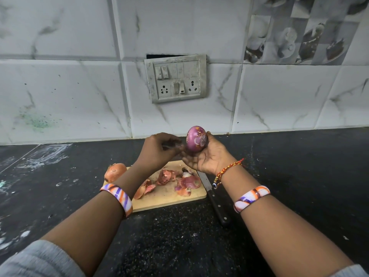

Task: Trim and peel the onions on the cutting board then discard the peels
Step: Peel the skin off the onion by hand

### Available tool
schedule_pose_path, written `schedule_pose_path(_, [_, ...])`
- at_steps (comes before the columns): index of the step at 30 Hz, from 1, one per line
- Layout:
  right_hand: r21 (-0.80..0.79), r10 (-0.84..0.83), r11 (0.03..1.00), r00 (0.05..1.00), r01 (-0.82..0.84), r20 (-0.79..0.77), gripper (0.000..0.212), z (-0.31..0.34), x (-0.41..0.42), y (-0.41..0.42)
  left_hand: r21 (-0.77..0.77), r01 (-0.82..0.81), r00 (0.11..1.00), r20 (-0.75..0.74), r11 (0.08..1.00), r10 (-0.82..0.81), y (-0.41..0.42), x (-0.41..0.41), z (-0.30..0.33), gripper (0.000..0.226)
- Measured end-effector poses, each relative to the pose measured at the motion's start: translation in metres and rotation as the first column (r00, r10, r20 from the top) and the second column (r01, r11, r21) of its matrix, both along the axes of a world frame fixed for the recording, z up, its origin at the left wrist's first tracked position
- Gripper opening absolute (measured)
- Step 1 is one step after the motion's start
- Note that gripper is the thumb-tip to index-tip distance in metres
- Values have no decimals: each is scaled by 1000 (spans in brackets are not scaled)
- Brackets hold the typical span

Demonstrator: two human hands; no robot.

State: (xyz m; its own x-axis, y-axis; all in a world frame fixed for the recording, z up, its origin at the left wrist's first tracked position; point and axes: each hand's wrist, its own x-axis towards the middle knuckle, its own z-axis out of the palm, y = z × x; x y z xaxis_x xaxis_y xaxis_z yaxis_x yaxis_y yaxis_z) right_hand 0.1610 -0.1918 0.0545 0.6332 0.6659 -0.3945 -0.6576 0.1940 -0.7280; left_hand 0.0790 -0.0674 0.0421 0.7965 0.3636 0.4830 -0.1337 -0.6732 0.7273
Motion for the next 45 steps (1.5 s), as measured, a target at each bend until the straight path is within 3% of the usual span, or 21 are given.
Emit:
schedule_pose_path(2, [-31, -11, 999, 1000, 11, 18, 64, -1, 2, 3, -59, 55, 998, -37, 997, -57, -3, 2, 2, 51])
schedule_pose_path(4, [11, -19, 1000, 1000, 19, -16, 59, -1, 1, 6, -25, 100, 994, -46, 995, -101, -8, 5, 2, 67])
schedule_pose_path(9, [14, -49, 999, 998, 48, 28, 47, -2, 6, 7, 2, 113, 992, 57, 994, -113, -17, 10, 2, 72])
schedule_pose_path(12, [19, -33, 999, 989, 31, 142, 44, -2, 11, 2, 101, 113, 992, 49, 988, -118, -12, 11, 6, 74])
schedule_pose_path(15, [20, -30, 999, 978, 26, 208, 37, 1, 12, -1, 49, 132, 991, 16, 990, -133, -9, 14, 13, 80])
schedule_pose_path(20, [101, -88, 992, 985, 73, 151, 30, 0, 15, -1, -15, 110, 990, 93, 994, -108, -9, 15, 15, 59])
schedule_pose_path(23, [112, -81, 992, 979, 61, 185, 25, -5, 16, -1, 31, 20, 989, 145, 999, -25, -13, 14, 15, 44])
schedule_pose_path(27, [175, -90, 983, 977, 56, 192, 16, -10, 15, 0, 174, 26, 987, 151, 984, -53, -19, 14, 14, 40])
schedule_pose_path(31, [195, -101, 980, 962, 51, 253, 11, -12, 16, 0, 91, -26, 979, 203, 996, 7, -22, 16, 12, 29])
schedule_pose_path(36, [208, -127, 975, 955, 72, 267, 26, -12, 15, 1, -24, -42, 983, 178, 999, 45, -24, 18, 11, 22])
schedule_pose_path(39, [220, -162, 969, 956, 108, 244, 14, -15, 18, 1, -81, -60, 987, 141, 995, 71, -24, 21, 10, 21])
schedule_pose_path(45, [245, -181, 963, 949, 117, 258, 14, -13, 17, 2, -55, -141, 981, 126, 988, 147, -29, 28, 10, 21])
